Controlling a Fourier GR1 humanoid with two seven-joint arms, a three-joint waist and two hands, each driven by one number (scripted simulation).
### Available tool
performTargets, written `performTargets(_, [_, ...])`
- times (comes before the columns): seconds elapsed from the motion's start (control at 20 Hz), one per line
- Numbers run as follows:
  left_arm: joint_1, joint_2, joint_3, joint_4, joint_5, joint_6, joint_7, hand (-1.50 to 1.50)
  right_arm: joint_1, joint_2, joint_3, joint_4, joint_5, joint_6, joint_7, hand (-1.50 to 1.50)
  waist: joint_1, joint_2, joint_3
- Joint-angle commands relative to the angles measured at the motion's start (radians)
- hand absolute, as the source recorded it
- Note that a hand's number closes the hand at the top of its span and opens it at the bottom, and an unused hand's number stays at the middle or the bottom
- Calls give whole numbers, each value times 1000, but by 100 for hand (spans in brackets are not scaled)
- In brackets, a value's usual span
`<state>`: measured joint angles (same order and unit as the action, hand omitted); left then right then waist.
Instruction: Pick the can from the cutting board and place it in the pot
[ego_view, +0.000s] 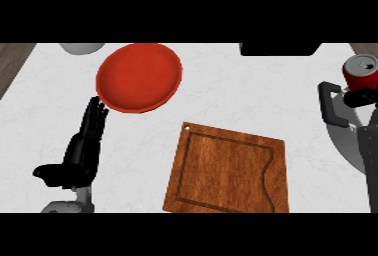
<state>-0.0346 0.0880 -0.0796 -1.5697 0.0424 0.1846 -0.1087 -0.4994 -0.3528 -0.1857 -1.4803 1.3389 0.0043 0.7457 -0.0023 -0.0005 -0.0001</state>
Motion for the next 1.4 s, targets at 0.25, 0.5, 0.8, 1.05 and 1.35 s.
performTargets(0.25, [44,-14,-27,-101,-12,6,61,0,59,-138,-197,250,-196,-101,-244,150,12,2,1])
performTargets(0.5, [48,-25,-28,-57,-33,8,19,0,41,-182,-238,423,-277,-82,-357,150,13,3,1])
performTargets(0.8, [55,16,34,-19,10,-45,-32,0,74,-181,-286,543,-293,-60,-289,150,6,2,0])
performTargets(1.05, [85,-15,2,-35,-10,-33,-51,0,34,-205,-344,756,-371,-96,-403,-150,15,4,1])
performTargets(1.35, [69,-28,-7,-36,-26,-7,-10,0,23,-148,-491,646,-581,-266,-632,-150,1,-2,3])
